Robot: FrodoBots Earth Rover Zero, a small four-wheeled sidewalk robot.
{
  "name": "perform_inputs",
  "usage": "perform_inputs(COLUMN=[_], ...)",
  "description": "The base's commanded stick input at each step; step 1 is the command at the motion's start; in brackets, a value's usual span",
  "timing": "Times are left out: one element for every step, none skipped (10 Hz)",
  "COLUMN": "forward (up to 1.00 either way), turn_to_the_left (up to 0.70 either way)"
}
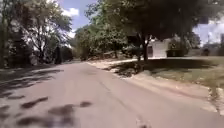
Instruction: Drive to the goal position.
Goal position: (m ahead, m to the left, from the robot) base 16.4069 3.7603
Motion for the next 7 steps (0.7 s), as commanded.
perform_inputs(forward=[0.85,0.85,0.85,0.85,0.85,0.85,0.85], turn_to_the_left=[0.00,0.02,0.08,0.14,0.20,0.25,0.31])
